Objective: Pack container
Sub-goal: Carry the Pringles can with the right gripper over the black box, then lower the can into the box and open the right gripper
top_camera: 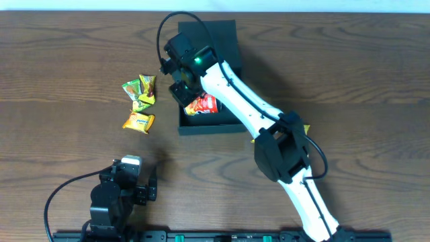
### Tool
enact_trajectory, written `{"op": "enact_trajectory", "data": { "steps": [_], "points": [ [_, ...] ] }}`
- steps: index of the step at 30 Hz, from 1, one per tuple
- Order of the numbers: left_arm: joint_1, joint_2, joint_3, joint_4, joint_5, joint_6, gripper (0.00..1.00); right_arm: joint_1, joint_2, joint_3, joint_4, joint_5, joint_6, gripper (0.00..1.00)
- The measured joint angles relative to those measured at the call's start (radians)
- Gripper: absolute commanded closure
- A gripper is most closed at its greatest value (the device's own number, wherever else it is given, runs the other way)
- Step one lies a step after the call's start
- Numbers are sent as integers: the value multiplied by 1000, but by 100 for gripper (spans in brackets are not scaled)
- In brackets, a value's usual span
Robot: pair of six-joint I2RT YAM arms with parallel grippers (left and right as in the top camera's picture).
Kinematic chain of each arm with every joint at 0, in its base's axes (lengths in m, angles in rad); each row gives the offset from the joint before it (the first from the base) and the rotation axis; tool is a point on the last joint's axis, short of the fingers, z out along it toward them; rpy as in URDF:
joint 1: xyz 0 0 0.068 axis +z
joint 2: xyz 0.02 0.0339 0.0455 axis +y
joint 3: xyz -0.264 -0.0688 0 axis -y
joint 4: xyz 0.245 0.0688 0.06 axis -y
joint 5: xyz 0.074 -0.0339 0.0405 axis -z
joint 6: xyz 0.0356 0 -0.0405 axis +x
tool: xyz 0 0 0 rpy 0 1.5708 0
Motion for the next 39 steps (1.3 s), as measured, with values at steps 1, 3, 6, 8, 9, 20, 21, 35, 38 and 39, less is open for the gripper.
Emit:
{"op": "enact_trajectory", "data": {
  "steps": [1, 3, 6, 8, 9, 20, 21, 35, 38, 39],
  "points": [
    [0, 0, 0, 0, 0, 0, 4, 5, 0, 9, -19, 10, 0, 98],
    [0, 0, 0, 0, 0, 0, 4, 9, 0, 20, -38, 41, -1, 98],
    [0, 0, 0, 0, 0, 0, 4, 12, 0, 35, -45, 87, -2, 98],
    [0, 0, 0, 0, 0, 0, 5, 11, 0, 38, -43, 106, -2, 98],
    [0, 0, 0, 0, 0, 0, 4, 11, 0, 38, -39, 117, -2, 98],
    [0, 0, 0, 0, 0, 0, 5, -1, 0, 39, 87, 190, 25, 98],
    [0, 0, 0, 0, 0, 0, 4, -7, 0, 39, 89, 189, 29, 98],
    [0, 0, 0, 0, 0, 0, 5, -24, 0, -135, 146, 188, 73, 98],
    [0, 0, 0, 0, 0, 0, 4, -24, 0, -148, 110, 188, 79, 98],
    [0, 0, 0, 0, 0, 0, 4, -24, 0, -148, 87, 188, 85, 98]
  ]
}}
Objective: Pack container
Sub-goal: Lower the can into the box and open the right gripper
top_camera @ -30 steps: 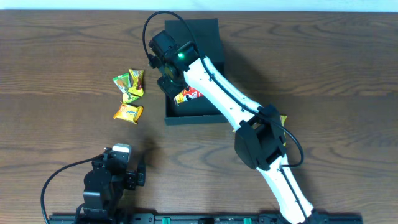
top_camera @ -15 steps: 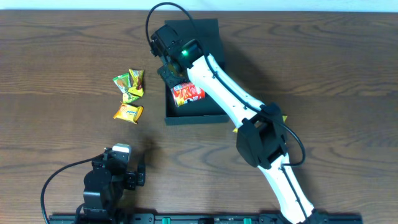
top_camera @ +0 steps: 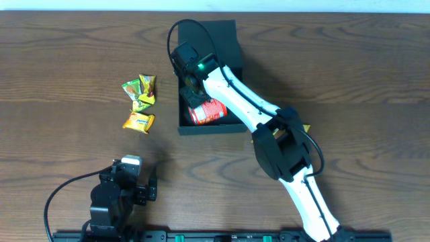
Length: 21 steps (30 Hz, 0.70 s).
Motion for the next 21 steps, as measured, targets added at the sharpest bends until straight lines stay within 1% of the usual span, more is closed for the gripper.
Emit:
{"op": "enact_trajectory", "data": {
  "steps": [4, 10, 18, 21],
  "points": [
    [0, 0, 0, 0, 0, 0, 5, 0, 0, 0, -61, 11, 32, 98],
    [0, 0, 0, 0, 0, 0, 5, -6, 0, 0, -136, 70, 127, 98],
    [0, 0, 0, 0, 0, 0, 4, -10, 0, 6, -145, 99, 161, 98],
    [0, 0, 0, 0, 0, 0, 4, -10, 0, 46, -145, 111, 161, 98]
  ]
}}
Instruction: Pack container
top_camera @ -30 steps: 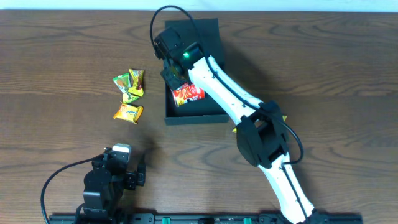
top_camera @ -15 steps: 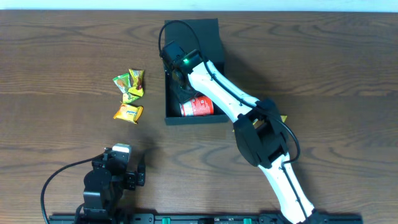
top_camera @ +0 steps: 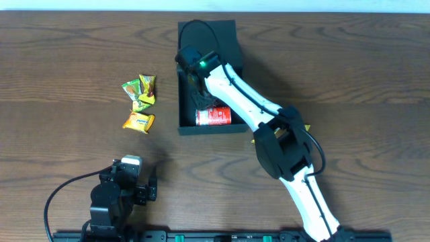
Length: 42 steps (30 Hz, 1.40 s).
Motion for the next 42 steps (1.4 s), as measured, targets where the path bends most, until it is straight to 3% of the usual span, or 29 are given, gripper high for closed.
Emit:
{"op": "enact_trajectory", "data": {
  "steps": [11, 23, 42],
  "points": [
    [0, 0, 0, 0, 0, 0, 5, 13, 0, 187, -59, -55, 88, 98],
    [0, 0, 0, 0, 0, 0, 5, 118, 0, 187, -135, -138, 233, 98],
    [0, 0, 0, 0, 0, 0, 5, 128, 0, 79, -103, -113, 336, 98]
  ]
}}
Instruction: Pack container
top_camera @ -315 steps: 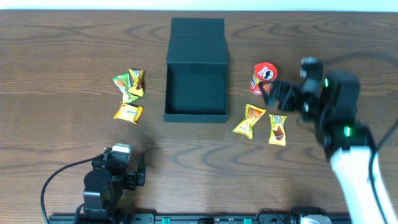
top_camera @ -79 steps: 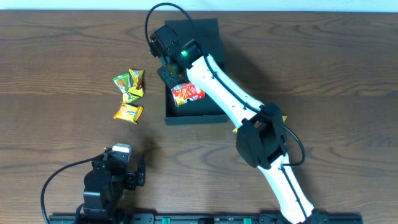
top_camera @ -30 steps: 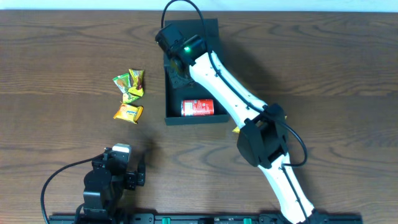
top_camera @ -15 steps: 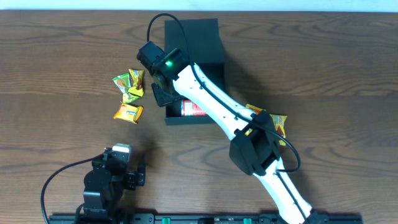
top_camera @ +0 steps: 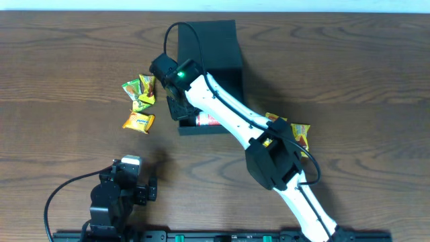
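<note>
The black container (top_camera: 225, 50) stands at the table's middle back. A red packet (top_camera: 209, 120) lies inside it near the front wall. My right gripper (top_camera: 176, 107) hangs over the container's left front wall, empty, its fingers apart. Left of it on the table lie two green-yellow snack packets (top_camera: 139, 92) and an orange one (top_camera: 138, 122). Another yellow-orange packet (top_camera: 295, 130) lies to the right, partly under the right arm. My left gripper (top_camera: 152, 185) rests folded at the front left, its fingers together.
The right arm (top_camera: 228, 114) stretches diagonally from the front edge across the container. A black cable (top_camera: 176, 30) loops over the container's back left corner. The left arm's base (top_camera: 111, 202) sits at the front left.
My right gripper has moved from inside the container to its left front wall, toward the loose packets. The red packet stays lying in the container. More of the right-hand packet shows.
My right gripper first held the red packet over the container's left front part. Then it was lower inside with the packet. Then the packet lay flat by the front wall with the gripper above it. Now the gripper is at the left wall, empty. The left arm never moved.
</note>
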### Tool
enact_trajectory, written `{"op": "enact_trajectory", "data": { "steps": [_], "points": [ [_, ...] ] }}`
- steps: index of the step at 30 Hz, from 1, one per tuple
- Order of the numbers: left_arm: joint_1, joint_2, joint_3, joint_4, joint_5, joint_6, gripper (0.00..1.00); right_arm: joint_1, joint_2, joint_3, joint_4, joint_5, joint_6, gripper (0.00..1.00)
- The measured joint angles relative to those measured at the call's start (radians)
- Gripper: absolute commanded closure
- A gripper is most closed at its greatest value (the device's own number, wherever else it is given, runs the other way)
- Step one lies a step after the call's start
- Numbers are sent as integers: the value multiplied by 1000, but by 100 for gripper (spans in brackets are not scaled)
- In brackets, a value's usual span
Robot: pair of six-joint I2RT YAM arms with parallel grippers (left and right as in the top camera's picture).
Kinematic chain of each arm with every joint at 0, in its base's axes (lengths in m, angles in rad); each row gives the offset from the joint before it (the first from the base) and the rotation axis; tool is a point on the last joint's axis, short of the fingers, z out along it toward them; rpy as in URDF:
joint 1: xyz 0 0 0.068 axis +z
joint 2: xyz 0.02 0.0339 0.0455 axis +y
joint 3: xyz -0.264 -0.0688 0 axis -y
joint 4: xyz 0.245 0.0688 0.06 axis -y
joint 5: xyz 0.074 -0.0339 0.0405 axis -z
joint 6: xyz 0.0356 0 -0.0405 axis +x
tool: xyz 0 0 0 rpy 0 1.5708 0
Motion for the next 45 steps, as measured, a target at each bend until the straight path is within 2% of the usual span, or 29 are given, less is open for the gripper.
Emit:
{"op": "enact_trajectory", "data": {
  "steps": [8, 23, 36, 40, 45],
  "points": [
    [0, 0, 0, 0, 0, 0, 5, 0, 0, -101, 18, 13, 25, 98],
    [0, 0, 0, 0, 0, 0, 5, -39, 0, -105, -50, 56, 96, 98],
    [0, 0, 0, 0, 0, 0, 5, -47, 0, -105, -12, 48, 92, 98],
    [0, 0, 0, 0, 0, 0, 5, -45, 0, -82, 5, 43, 69, 98],
    [0, 0, 0, 0, 0, 0, 5, -50, 0, 38, 45, 55, 25, 98]
  ]
}}
